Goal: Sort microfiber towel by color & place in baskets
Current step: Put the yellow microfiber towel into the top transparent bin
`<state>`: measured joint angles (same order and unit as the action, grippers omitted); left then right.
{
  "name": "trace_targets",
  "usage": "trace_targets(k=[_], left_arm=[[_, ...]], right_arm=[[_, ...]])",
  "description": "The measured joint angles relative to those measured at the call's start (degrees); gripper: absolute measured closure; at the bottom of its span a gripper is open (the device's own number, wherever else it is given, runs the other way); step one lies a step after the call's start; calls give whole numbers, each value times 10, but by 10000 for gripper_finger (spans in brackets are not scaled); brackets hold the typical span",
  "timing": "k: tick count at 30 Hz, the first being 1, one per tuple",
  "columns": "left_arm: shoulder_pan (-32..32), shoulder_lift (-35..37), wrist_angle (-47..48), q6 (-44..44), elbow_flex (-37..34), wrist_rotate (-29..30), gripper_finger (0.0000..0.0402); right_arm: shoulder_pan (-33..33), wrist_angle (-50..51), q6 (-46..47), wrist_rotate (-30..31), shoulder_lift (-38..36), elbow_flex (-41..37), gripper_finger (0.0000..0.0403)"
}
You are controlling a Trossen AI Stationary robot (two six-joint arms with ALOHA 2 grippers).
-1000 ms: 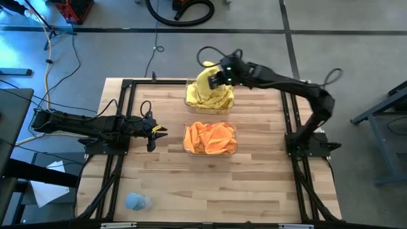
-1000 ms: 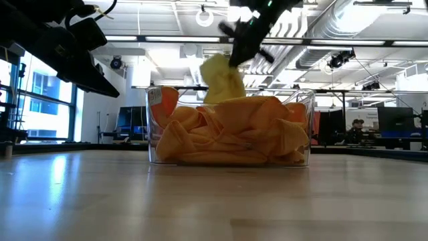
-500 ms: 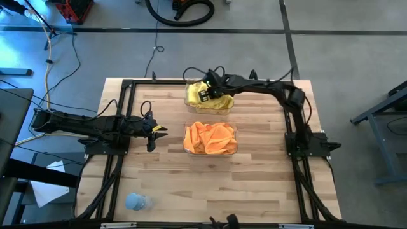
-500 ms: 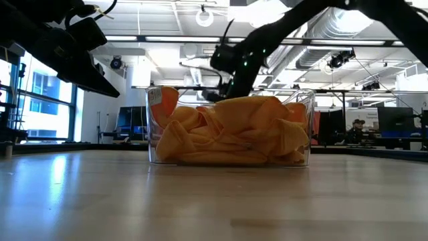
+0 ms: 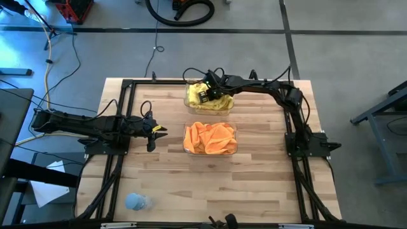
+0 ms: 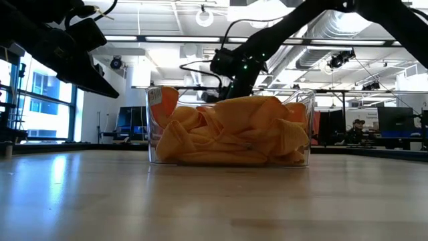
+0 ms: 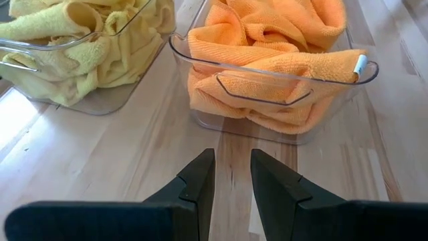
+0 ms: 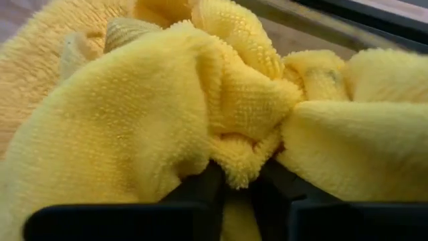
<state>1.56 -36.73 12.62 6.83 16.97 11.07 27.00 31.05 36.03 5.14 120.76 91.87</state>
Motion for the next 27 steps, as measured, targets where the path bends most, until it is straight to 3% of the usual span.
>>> trace_targets(k=[11, 20, 27], left_arm=[[0, 0, 3, 0, 0, 0, 318], [0, 0, 2, 0, 0, 0, 318], [0, 0, 2, 0, 0, 0, 318]], right_arm=[[0, 31, 0, -12, -71, -1, 264], [-2, 73, 1, 9, -143, -1, 258], [-27, -24, -28, 58, -140, 0, 258]])
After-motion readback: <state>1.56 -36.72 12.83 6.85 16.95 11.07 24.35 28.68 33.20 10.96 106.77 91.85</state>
